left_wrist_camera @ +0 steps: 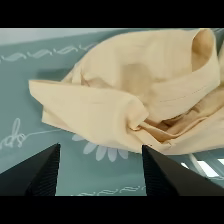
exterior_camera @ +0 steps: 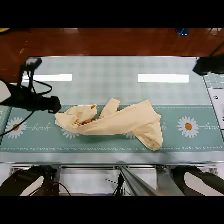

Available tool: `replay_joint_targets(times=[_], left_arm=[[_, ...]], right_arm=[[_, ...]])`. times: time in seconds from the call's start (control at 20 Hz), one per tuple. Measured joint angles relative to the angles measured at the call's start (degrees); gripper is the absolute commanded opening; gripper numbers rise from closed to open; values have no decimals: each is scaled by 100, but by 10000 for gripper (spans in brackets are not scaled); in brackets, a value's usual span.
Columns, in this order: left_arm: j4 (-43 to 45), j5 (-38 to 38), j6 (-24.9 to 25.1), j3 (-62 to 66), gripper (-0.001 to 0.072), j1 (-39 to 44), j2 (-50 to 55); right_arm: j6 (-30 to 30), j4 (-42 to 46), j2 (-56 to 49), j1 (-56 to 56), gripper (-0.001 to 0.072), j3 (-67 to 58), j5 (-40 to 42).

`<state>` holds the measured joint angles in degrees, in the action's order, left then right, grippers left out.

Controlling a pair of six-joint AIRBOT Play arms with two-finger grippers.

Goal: Fold the shirts.

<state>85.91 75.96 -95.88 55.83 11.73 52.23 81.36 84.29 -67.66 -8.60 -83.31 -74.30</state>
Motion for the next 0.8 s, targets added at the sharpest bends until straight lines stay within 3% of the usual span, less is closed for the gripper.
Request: replay_joint_targets(times=[0.3,0.65,0.7,0.75,0.8], left_arm=[[-2234,-398,1075,-1506,589,-1902,293],[-3233,-682,1878,-1902,573,-2050,1235],[-3298,-780,1917,-1915,392,-1980,1373],[-3342,-885,1943,-1921,142,-1910,1508],[-3386,-984,1971,-1928,28,-1843,1650]], right_arm=[[-356,-1137,59,-1405,495,177,-76],[-542,-1464,66,-1628,494,584,-195],[-553,-1471,66,-1635,494,614,-221],[-557,-1478,63,-1639,494,634,-273],[-573,-1488,66,-1644,492,651,-317]])
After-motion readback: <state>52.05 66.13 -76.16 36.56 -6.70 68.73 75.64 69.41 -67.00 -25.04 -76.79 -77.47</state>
